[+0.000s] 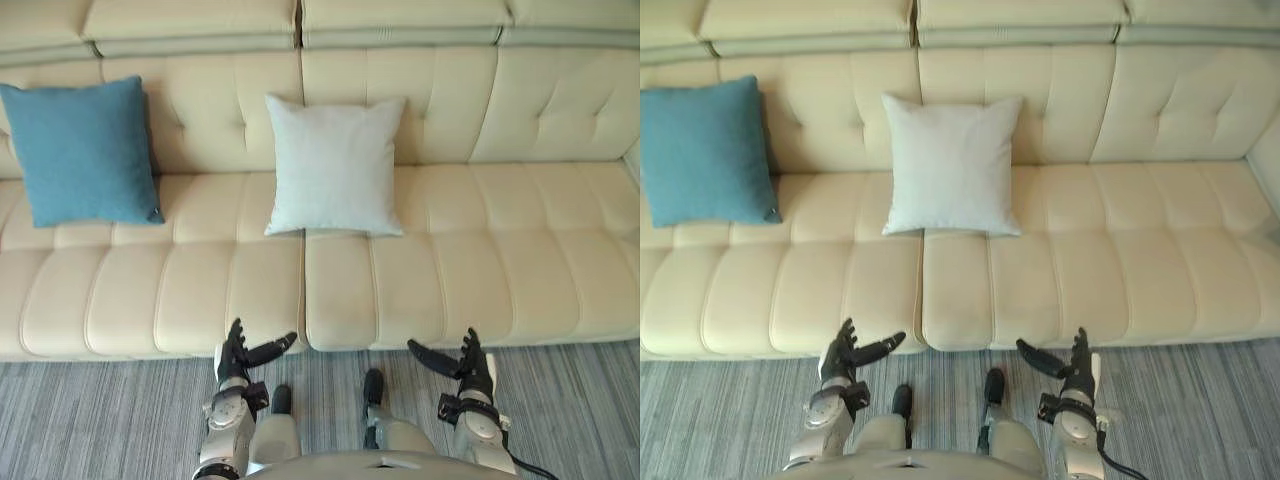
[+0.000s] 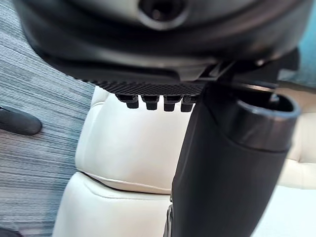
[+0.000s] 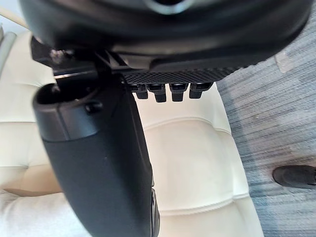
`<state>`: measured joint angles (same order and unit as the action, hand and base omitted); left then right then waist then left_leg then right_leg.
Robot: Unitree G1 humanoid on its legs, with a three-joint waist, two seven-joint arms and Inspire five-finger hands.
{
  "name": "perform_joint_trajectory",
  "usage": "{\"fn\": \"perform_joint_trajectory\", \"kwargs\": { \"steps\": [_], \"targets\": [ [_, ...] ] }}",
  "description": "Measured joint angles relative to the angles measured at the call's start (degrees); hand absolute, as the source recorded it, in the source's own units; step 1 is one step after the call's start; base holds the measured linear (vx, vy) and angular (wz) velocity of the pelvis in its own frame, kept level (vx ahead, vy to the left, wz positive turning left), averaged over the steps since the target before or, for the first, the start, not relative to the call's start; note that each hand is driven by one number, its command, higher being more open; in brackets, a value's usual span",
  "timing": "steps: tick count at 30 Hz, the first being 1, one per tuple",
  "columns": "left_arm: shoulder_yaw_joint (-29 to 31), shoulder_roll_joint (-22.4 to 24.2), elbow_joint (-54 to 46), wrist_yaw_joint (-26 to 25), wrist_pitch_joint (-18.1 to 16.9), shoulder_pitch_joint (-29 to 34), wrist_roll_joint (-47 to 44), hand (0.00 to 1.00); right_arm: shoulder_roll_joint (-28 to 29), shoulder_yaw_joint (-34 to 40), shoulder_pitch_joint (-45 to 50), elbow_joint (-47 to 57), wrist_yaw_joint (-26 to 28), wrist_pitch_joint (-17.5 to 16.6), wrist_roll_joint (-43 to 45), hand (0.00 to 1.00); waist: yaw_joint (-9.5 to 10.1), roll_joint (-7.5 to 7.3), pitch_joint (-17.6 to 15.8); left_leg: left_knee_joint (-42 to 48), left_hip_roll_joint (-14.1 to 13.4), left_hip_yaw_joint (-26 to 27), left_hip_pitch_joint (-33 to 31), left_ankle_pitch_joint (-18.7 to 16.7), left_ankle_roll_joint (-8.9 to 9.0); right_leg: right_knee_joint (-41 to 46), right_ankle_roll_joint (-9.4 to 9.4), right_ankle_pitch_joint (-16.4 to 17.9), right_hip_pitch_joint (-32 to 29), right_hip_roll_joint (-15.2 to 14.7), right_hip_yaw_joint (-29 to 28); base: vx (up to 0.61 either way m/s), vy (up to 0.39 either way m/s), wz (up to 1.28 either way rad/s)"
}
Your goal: Pick up cushions and gather them together orderly.
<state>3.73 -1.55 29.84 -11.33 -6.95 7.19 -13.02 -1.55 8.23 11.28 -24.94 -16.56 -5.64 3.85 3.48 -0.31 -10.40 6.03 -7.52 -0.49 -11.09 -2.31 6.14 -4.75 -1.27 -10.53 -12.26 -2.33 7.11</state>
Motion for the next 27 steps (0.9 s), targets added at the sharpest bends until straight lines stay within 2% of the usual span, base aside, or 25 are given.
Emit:
{"fn": "perform_joint_trajectory", "kwargs": {
  "steps": [3,10,15,18,21,22,23,24,25,26,27],
  "targets": [
    [0.0,0.3,6.9,1.2,0.1,0.3,2.7,1.0,0.6,-0.6,0.1,-6.8,1.5,0.3,-2.1,1.0,0.09,0.01,3.2,-1.1,-0.1,0.5,2.3,-0.3,0.36,0.0,-0.17,0.5,1.7,0.0,-0.1,0.06,0.04,-0.03],
    [4.0,1.6,17.9,2.0,1.6,0.8,7.1,1.0,1.7,0.0,-0.3,-18.0,3.6,1.2,-2.8,1.0,0.28,-0.1,6.8,-2.7,-0.1,1.9,8.1,-1.0,-0.12,0.0,-0.95,1.8,6.3,-0.2,-0.9,0.06,0.044,-0.06],
    [6.7,1.1,23.5,2.1,1.9,1.3,9.2,1.0,2.1,4.5,-0.3,-23.8,5.2,2.2,-2.5,1.0,0.46,-0.02,8.9,-2.9,-0.1,3.9,12.5,-2.5,-0.09,0.0,-1.48,2.6,9.5,-0.3,-2.7,0.07,0.076,-0.17],
    [6.8,0.8,24.2,2.4,2.2,1.0,9.2,1.0,2.3,5.3,-0.4,-25.2,5.4,2.4,-1.5,1.0,0.48,-0.15,8.9,-2.5,0.0,4.5,13.0,-2.7,-0.12,0.6,-1.52,2.6,9.5,-0.5,-3.2,0.04,0.069,-0.12],
    [6.7,0.4,24.5,3.1,2.3,-0.2,9.3,1.0,1.9,4.9,-1.5,-26.5,6.1,2.7,-1.3,1.0,0.81,-0.29,7.2,2.3,-0.8,5.7,12.2,-5.3,-0.06,6.1,-2.21,4.6,7.6,-0.2,-4.4,-0.05,0.045,-0.23],
    [6.7,0.1,24.5,3.2,2.5,-0.7,9.3,1.0,2.0,4.5,-2.3,-26.7,6.1,2.7,-1.3,1.0,0.8,-0.76,6.8,5.0,-1.0,6.2,10.5,-6.1,-0.4,8.3,-2.46,4.7,5.9,-0.2,-4.3,-0.16,0.059,-0.26],
    [6.9,-0.3,24.5,3.2,2.6,-1.6,9.4,1.0,2.1,4.2,-3.6,-27.0,6.2,2.7,-1.3,1.0,1.09,-1.13,6.4,6.6,-1.9,7.6,8.6,-6.0,-1.18,8.5,-3.82,4.0,4.7,-0.1,-4.6,-0.19,0.009,-0.22],
    [7.7,0.1,24.4,3.2,2.6,-2.0,9.6,1.0,2.1,4.2,-4.3,-27.4,6.2,2.7,-1.3,1.0,1.42,-0.62,6.2,6.9,-2.8,8.0,7.8,-6.1,-1.24,9.4,-5.14,3.6,3.8,0.2,-4.0,-0.19,-0.031,-0.19],
    [8.6,0.1,24.5,3.1,2.5,-3.0,9.8,1.0,2.7,4.0,-5.5,-27.7,6.3,3.0,-1.1,1.0,1.69,-0.78,5.1,7.6,-3.1,8.3,7.1,-5.8,-1.12,22.1,-2.33,10.2,-0.2,-1.0,-1.2,-0.14,-0.088,0.1],
    [8.7,-0.2,24.4,2.9,2.6,-3.4,9.8,1.0,3.4,4.0,-5.4,-27.6,6.5,3.0,-0.9,1.0,1.72,-2.12,5.1,9.2,-2.5,7.5,6.2,-5.8,-1.08,38.6,-2.51,17.5,-2.3,-4.4,1.2,-0.11,-0.116,0.29],
    [8.7,-0.5,24.1,3.0,2.6,-3.1,9.8,1.0,3.9,4.0,-5.4,-27.8,6.5,3.0,-0.9,1.0,1.91,-3.1,5.3,10.6,-2.2,6.9,5.5,-5.8,-1.08,46.5,-4.67,19.9,-1.4,-6.7,1.9,-0.08,-0.184,0.52]
  ]
}}
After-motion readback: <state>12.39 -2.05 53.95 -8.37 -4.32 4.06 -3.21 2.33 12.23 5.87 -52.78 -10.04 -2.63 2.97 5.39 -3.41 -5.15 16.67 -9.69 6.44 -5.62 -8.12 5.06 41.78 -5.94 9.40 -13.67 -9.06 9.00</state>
